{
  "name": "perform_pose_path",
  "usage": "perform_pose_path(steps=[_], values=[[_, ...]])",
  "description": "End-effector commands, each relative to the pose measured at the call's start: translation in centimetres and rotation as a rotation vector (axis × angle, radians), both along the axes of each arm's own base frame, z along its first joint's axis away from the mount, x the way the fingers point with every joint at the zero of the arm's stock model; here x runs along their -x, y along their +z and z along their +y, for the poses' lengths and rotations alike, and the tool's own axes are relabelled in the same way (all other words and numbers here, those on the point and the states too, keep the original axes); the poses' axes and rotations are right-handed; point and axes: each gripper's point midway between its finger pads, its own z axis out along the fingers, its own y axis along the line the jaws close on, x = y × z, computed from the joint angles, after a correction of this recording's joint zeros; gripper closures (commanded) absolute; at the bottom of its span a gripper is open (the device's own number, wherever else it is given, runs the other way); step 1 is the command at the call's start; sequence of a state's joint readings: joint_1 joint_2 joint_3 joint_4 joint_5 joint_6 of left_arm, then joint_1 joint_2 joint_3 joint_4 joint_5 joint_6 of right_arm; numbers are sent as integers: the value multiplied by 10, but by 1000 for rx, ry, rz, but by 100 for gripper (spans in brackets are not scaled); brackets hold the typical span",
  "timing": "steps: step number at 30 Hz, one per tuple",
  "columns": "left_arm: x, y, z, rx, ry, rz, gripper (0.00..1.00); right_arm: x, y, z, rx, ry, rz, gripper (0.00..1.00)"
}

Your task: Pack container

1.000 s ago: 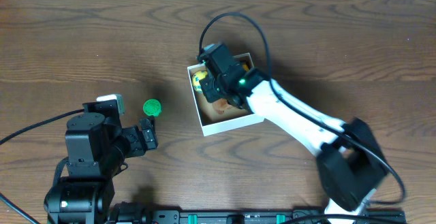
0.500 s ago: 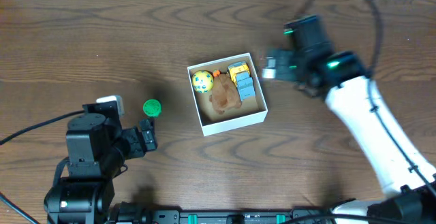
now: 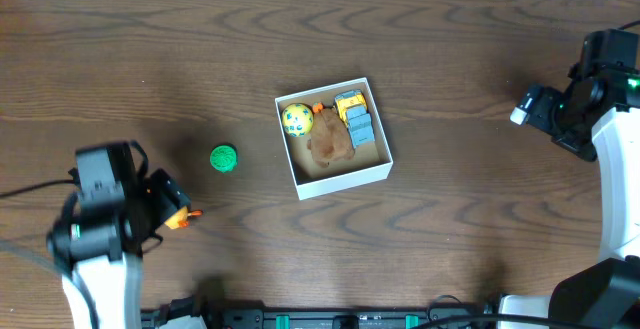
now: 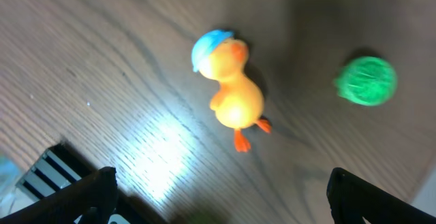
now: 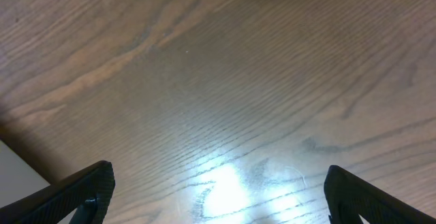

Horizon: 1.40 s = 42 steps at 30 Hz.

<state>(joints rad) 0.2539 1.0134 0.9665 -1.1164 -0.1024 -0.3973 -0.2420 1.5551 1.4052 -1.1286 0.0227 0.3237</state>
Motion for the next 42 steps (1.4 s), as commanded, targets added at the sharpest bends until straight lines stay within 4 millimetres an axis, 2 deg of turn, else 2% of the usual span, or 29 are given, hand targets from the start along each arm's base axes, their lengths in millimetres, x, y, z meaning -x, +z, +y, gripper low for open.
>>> perform_pose_path(steps=[1,8,17,24,26,28,30,32,34,36,42], values=[[-9,-18,7,49,-1,77,2,-1,6,5,-14,42,-26,1],[-32,-73,3,217,-21,183,1,-2,6,6,-14,43,-26,1],[-26,-131,3,278,-1,336,1,-1,6,6,-14,43,-26,1],[-21,-144,2,297,7,383,1,-2,6,5,-13,43,-29,1],[-21,-144,2,297,6,383,10,-2,6,5,-13,43,-29,1],[-20,-144,2,298,7,387,31,-2,6,5,-13,43,-29,1],[-19,-143,1,300,8,392,58,-2,6,5,-13,43,-29,1],[-17,-143,1,302,8,398,76,-2,6,5,-13,43,-29,1],[-16,-143,0,305,8,405,89,-2,6,5,-13,43,-29,1],[-15,-143,0,306,9,407,94,-2,6,5,-13,43,-29,1],[-19,-140,-2,302,-5,404,94,-3,7,5,-9,52,-32,1]])
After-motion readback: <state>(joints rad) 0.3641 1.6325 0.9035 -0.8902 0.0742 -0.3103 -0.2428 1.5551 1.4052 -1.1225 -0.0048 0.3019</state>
